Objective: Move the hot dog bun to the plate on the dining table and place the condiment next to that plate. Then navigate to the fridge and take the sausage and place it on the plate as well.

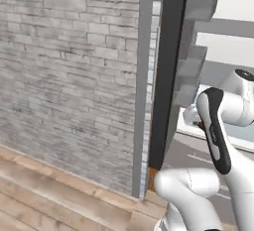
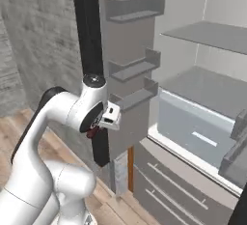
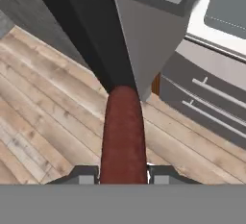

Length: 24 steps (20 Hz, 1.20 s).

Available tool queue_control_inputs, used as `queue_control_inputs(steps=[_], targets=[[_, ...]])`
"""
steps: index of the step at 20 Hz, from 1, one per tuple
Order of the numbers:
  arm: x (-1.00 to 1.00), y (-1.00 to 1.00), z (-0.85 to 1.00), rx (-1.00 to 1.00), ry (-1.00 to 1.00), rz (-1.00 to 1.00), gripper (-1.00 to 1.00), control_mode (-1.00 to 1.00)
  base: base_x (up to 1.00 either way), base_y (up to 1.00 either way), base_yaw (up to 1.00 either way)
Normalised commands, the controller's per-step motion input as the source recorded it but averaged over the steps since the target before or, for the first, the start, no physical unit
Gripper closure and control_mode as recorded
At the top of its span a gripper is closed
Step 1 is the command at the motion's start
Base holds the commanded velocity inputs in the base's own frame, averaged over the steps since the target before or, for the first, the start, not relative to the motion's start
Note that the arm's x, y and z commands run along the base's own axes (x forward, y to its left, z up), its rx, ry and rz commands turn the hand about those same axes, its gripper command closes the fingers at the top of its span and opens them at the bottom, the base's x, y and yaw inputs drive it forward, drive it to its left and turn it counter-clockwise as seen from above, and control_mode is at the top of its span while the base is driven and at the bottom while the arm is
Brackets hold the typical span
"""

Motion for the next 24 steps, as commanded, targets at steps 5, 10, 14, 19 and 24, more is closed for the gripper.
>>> queue_control_inputs(steps=[5, 10, 14, 19, 24], targets=[[0.00, 0.00, 0.00, 0.00, 0.00, 0.00, 1.00, 1.00, -0.29, 0.19, 0.90], [0.00, 0.00, 0.00, 0.00, 0.00, 0.00, 1.00, 1.00, -0.14, 0.64, 0.84], [0.00, 0.00, 0.00, 0.00, 0.00, 0.00, 1.00, 1.00, 0.07, 0.85, 0.69], [0.00, 0.00, 0.00, 0.00, 0.00, 0.00, 1.00, 1.00, 0.81, 0.83, 0.25], [0.00, 0.00, 0.00, 0.00, 0.00, 0.00, 1.00, 1.00, 1.00, 0.16, 0.01]])
